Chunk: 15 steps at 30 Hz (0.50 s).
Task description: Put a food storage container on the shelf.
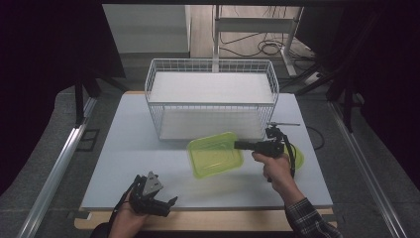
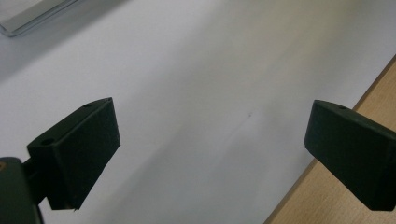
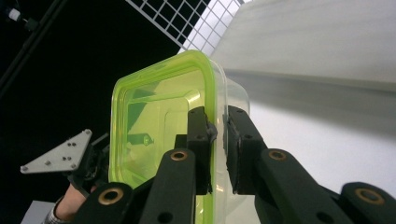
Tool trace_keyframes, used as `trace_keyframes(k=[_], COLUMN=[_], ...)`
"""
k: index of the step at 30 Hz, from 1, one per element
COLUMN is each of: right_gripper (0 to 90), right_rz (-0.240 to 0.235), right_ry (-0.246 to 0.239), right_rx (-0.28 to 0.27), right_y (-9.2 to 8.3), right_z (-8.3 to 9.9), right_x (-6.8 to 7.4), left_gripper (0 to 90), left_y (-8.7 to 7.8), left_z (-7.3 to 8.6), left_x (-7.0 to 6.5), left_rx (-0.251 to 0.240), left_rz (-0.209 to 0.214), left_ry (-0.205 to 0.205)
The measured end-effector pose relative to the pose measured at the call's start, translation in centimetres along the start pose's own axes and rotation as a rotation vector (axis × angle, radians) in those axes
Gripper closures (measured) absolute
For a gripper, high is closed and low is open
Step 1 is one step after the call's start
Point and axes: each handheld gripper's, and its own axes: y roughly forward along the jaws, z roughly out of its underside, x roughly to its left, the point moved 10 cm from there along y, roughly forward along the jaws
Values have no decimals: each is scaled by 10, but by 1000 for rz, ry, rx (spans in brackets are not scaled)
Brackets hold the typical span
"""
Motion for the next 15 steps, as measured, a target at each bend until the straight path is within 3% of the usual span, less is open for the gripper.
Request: trace_keyframes(k=[15], right_gripper=[805], right_rz=[-1], right_ry=[-6], right_rx=[-60], right_y=[-11], right_z=[-28], right_x=[13], left_gripper=[29], left_y=[1], left_z=[1], left_x=[0], left_rx=[4], left_rz=[-2], left_ry=[3])
